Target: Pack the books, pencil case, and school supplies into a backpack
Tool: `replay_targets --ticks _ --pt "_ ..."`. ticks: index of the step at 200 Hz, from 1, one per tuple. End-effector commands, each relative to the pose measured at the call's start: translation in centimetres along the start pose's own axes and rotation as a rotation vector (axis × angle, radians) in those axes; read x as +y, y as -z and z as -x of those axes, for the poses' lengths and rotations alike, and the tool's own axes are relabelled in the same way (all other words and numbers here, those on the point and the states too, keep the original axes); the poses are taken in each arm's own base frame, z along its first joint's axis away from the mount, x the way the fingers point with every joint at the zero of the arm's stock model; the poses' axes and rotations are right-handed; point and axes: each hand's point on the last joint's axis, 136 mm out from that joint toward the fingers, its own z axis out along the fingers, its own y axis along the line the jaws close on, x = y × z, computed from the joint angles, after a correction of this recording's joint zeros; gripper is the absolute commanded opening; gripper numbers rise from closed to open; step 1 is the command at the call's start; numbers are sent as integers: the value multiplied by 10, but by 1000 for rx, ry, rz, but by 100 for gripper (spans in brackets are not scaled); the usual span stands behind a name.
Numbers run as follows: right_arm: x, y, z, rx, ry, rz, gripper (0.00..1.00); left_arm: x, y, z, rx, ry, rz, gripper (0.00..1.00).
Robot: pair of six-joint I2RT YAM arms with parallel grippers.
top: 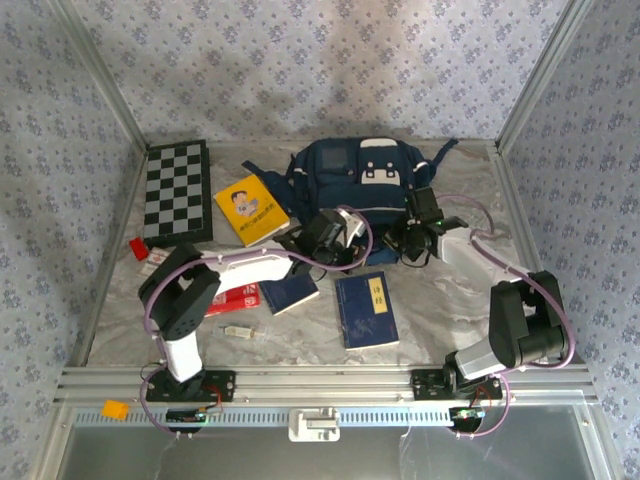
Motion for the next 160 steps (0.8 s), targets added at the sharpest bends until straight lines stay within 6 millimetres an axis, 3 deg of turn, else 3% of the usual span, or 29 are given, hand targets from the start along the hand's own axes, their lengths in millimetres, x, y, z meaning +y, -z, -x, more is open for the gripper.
replay_targets --ticks 1,31,50,63,75,83,99,119,140,160 --pt "-24 15 32 -104 22 -82 0 17 39 20 -76 -10 27 0" --pt "-30 25 42 -139 24 -97 0 65 45 19 -71 44 116 0" --pt "-27 25 42 -142 32 -106 0 76 40 25 -67 77 113 0" --pt "-25 24 37 -123 41 -111 12 72 35 30 -67 84 85 0" --pt "-20 27 30 -113 43 -105 39 61 32 34 -78 83 42 0" --pt "-15 30 21 -97 42 -89 64 54 30 36 -88 73 29 0" --pt "-3 35 0 -74 43 -69 85 45 27 35 -87 51 25 0" --pt "6 38 -24 -63 21 -68 100 41 23 35 -84 51 20 0" --pt "20 30 -44 -28 -44 -2 100 33 21 38 -97 43 1 0" --pt "30 22 -47 -36 -100 38 100 28 19 39 -96 37 -7 0"
